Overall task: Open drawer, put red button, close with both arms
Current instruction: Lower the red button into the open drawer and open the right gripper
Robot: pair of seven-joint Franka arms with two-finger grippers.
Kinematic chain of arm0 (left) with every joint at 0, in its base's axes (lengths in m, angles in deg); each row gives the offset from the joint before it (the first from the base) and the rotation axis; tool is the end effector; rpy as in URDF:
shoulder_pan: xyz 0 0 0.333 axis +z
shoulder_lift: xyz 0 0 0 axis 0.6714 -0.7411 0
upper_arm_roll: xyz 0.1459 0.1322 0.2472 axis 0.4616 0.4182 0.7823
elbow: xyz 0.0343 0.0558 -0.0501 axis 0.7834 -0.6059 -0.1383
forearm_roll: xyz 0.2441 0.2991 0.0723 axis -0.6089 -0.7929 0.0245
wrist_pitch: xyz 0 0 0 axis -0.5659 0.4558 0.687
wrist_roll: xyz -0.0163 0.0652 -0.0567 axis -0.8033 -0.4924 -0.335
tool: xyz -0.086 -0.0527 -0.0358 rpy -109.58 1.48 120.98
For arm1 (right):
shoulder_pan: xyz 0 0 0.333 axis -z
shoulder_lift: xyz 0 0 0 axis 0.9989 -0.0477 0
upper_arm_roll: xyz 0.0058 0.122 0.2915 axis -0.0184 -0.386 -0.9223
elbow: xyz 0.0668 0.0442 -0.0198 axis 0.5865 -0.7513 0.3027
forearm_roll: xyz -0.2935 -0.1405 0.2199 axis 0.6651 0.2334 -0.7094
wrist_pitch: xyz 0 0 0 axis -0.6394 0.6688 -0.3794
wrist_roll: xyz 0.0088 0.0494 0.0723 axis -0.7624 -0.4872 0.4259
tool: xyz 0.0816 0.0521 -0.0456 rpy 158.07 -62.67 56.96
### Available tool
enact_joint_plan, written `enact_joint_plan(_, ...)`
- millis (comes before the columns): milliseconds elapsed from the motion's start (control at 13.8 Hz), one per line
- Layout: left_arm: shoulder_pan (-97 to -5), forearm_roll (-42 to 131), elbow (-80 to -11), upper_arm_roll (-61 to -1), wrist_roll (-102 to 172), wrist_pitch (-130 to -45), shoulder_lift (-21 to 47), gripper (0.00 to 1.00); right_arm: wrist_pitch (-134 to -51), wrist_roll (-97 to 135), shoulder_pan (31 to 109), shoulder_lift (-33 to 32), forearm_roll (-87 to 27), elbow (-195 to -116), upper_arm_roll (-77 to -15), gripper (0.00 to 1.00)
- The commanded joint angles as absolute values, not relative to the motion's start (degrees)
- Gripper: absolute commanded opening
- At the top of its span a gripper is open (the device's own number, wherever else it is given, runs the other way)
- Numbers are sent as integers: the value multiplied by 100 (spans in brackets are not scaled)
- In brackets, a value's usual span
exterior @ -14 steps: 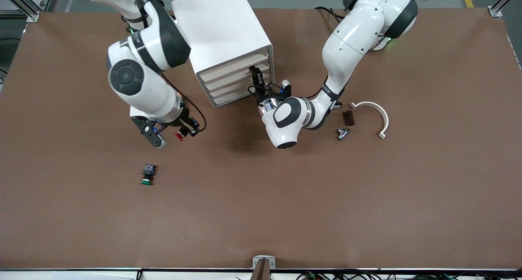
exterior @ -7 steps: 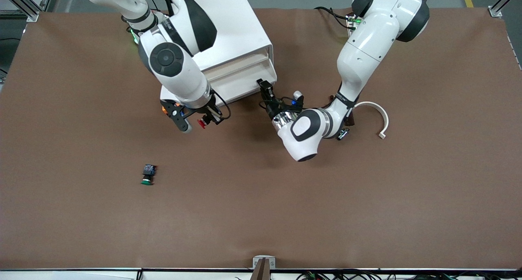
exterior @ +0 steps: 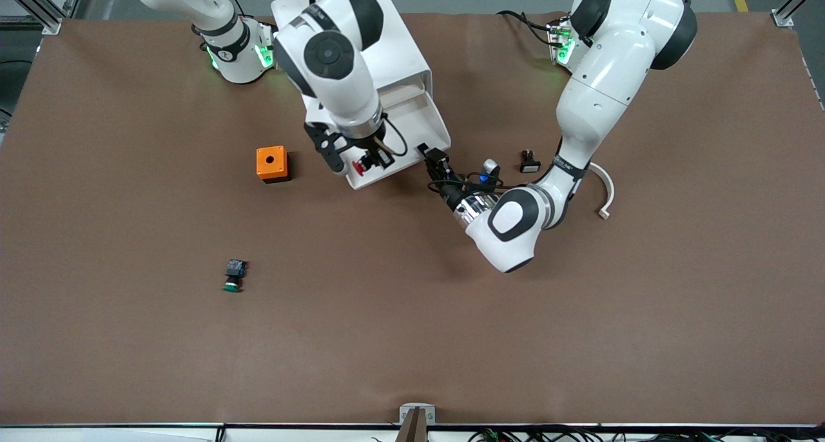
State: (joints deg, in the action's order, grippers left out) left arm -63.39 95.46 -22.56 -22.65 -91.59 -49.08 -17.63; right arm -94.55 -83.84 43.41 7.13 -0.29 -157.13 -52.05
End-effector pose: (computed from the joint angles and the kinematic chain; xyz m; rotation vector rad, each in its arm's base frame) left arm 0.5275 -0.4107 0.1754 -0.9528 -1.7332 1.5871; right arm 0.4496 0.4489 0.4144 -2.7129 1.4647 0.1637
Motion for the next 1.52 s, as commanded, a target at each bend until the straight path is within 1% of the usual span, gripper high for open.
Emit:
enact_joint_plan(0,-6108,9663,-2164,-2250,-9163,-4866,-1799,17,-9696,-8956,3929,884,-69,-15924,-5130,0)
enact_joint_plan(145,-6029,9645,-2173,-2241,-9154,-4875,-1799,19,-9855,-9185,3753,806,-60,-15933,-5130,0)
enact_joint_plan(217,-6020,9645,-2173,-2241,-9119,-4875,-1799,25,-9908,-9256,3674,762,-60,-15924,-5130,0)
enact_joint_plan(289,-6011,9637,-2173,-2241,-9084,-4875,-1799,38,-9969,-9317,3612,727,-60,-15924,-5130,0)
enact_joint_plan(362,-5993,9637,-2173,-2241,-9049,-4875,-1799,55,-10031,-9396,3542,648,-60,-15924,-5130,0)
enact_joint_plan(507,-5941,9654,-2164,-2241,-8734,-4875,-1799,94,-10154,-9554,3410,499,-51,-15907,-5130,0)
enact_joint_plan(579,-5941,9663,-2155,-2241,-8576,-4875,-1790,100,-10206,-9642,3375,437,-7,-15889,-5130,0)
enact_joint_plan(651,-5932,9663,-2155,-2250,-8383,-4875,-1781,100,-10285,-9704,3348,358,-16,-15880,-5130,1)
enact_joint_plan(724,-5906,9646,-2147,-2241,-8129,-4875,-1772,100,-10382,-9757,3348,314,-7,-15880,-5130,15)
enact_joint_plan(796,-5871,9628,-2129,-2250,-7874,-4866,-1764,100,-10418,-9766,3339,296,-16,-15880,-5130,44)
enact_joint_plan(868,-5835,9619,-2077,-2241,-7636,-4858,-1763,100,-10453,-9766,3261,243,-7,-15880,-5130,64)
enact_joint_plan(941,-5800,9610,-2007,-2241,-7425,-4857,-1763,100,-10470,-9766,3182,217,10,-15880,-5122,98)
enact_joint_plan(1013,-5774,9610,-1910,-2241,-7101,-4840,-1772,100,-10462,-9766,3181,199,89,-15863,-5122,100)
enact_joint_plan(1230,-5756,9522,-1778,-2154,-6099,-4822,-1737,100,-10409,-9723,3260,199,169,-15784,-5113,100)
enact_joint_plan(1303,-5756,9479,-1629,-2110,-5748,-4814,-1728,100,-10400,-9627,3304,208,178,-15749,-5087,100)
enact_joint_plan(1447,-5756,9251,-1471,-2101,-5010,-4822,-1728,100,-10147,-9136,3584,243,178,-15626,-5086,100)
